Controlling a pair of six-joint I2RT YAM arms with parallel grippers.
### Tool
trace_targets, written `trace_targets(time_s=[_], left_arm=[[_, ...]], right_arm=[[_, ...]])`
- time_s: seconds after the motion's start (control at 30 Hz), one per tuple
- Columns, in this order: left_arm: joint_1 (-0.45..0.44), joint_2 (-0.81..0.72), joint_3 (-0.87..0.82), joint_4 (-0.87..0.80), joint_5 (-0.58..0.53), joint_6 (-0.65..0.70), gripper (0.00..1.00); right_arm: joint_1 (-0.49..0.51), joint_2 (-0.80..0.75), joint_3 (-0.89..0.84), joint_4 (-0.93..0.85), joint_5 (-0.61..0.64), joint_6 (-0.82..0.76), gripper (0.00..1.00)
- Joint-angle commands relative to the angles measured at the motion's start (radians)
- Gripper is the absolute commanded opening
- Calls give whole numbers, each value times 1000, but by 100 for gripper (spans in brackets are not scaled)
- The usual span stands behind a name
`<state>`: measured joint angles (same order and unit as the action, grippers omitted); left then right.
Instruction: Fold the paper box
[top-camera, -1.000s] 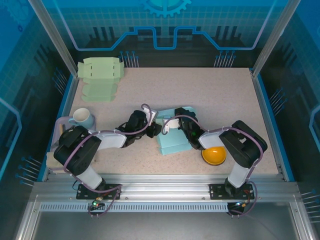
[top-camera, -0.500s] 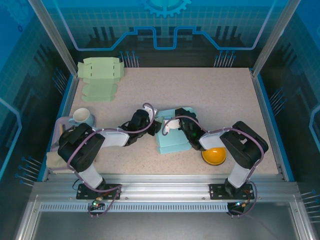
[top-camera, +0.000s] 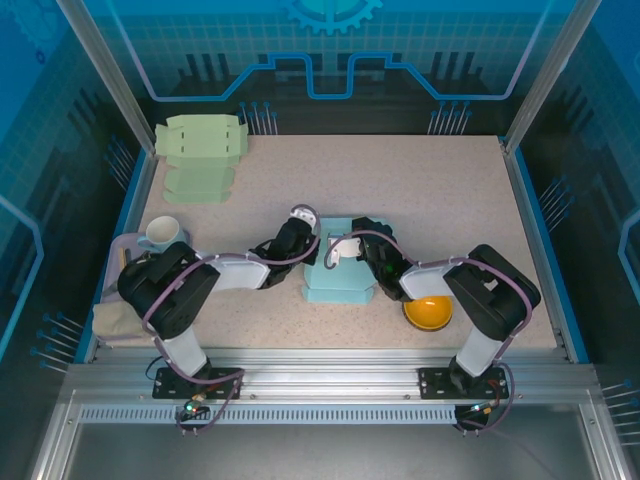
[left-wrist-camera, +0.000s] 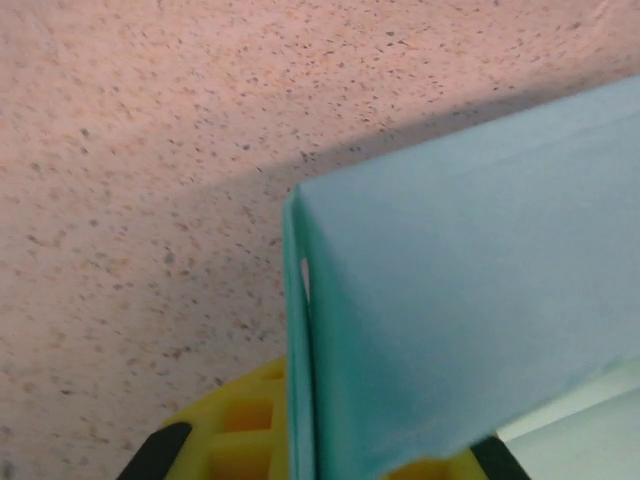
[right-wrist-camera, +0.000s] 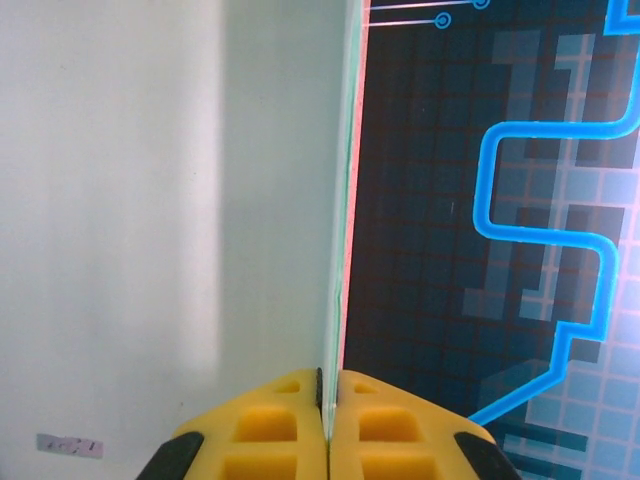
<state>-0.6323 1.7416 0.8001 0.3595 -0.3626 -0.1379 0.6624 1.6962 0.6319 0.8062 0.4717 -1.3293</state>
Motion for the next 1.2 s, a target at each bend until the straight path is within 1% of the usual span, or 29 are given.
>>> trace_targets(time_s=[0.0, 0.2, 0.27, 0.5, 0.63, 0.77, 0.87, 1.0, 1.17], left_arm=[[-7, 26, 51, -114, -185, -38, 0], [-17, 82, 154, -295, -374, -119, 0], [-22, 99, 175, -330, -417, -129, 0], [-19, 124, 192, -338, -407, -129, 0], [-7, 161, 255, -409, -394, -178, 0], [2, 170, 280, -420, -358, -212, 0], [6, 167, 290, -425, -333, -220, 4], [18, 178, 312, -459, -341, -257, 5], [46, 233, 371, -564, -365, -333, 2]], right_arm=[[6, -56, 13, -80, -42, 62, 0], [3, -67, 22, -105, -41, 80, 0], [3, -69, 27, -126, -43, 97, 0], [-7, -82, 42, -167, -49, 162, 0], [-6, -73, 48, -173, -47, 183, 0], [-6, -51, 42, -148, -40, 186, 0], [-6, -43, 39, -144, -41, 202, 0], [-2, -32, 38, -132, -36, 215, 0], [9, -26, 40, -131, -23, 243, 0]])
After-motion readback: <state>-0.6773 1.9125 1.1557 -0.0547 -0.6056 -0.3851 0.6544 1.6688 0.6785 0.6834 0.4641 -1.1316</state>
